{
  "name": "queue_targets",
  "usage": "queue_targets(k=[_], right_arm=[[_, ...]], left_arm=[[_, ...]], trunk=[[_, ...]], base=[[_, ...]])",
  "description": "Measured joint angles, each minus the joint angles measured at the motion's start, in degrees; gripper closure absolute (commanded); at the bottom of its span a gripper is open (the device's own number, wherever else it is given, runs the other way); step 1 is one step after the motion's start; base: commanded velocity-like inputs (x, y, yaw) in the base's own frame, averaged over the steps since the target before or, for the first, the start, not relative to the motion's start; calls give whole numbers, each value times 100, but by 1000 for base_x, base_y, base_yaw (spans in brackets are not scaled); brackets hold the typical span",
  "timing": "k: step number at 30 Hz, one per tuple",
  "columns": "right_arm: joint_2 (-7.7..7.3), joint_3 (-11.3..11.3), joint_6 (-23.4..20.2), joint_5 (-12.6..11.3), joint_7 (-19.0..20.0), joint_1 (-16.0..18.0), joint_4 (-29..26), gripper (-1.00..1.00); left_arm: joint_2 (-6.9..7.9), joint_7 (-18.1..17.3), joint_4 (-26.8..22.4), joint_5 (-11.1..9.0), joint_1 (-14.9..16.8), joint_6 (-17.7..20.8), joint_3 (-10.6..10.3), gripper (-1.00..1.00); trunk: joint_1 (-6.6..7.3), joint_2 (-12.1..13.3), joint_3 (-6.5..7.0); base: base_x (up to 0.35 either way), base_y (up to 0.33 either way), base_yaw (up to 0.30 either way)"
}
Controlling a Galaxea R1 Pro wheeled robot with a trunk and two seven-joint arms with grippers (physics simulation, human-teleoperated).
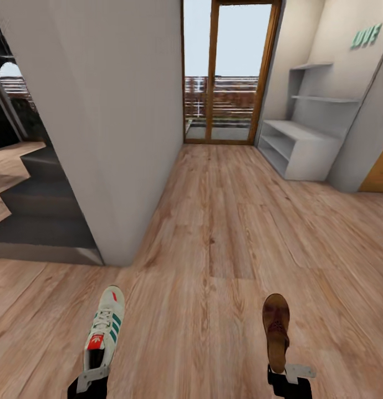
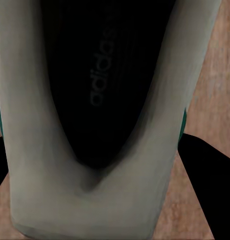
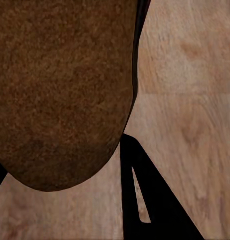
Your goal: Pick up the two gym shoes and the two sandals from the corridor floor and place them onto the hallstand (shoe rack) in the corridor, making sure they are on the rack and not on the floor. Arrange them so the two gym shoes are next to each other and the two sandals are next to each other.
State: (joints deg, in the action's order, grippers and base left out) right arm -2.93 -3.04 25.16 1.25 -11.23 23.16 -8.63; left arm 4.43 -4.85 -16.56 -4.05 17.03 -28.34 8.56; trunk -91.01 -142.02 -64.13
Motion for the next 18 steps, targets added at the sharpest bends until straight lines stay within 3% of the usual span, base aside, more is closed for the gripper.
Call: queue_targets(k=[18], right_arm=[[0, -1, -3, 0, 0, 0, 3, 100]], left_arm=[[-4, 0, 40, -5, -1, -1, 7, 100]], trunk=[[1, 0, 0]], base=[[227, -255, -279]])
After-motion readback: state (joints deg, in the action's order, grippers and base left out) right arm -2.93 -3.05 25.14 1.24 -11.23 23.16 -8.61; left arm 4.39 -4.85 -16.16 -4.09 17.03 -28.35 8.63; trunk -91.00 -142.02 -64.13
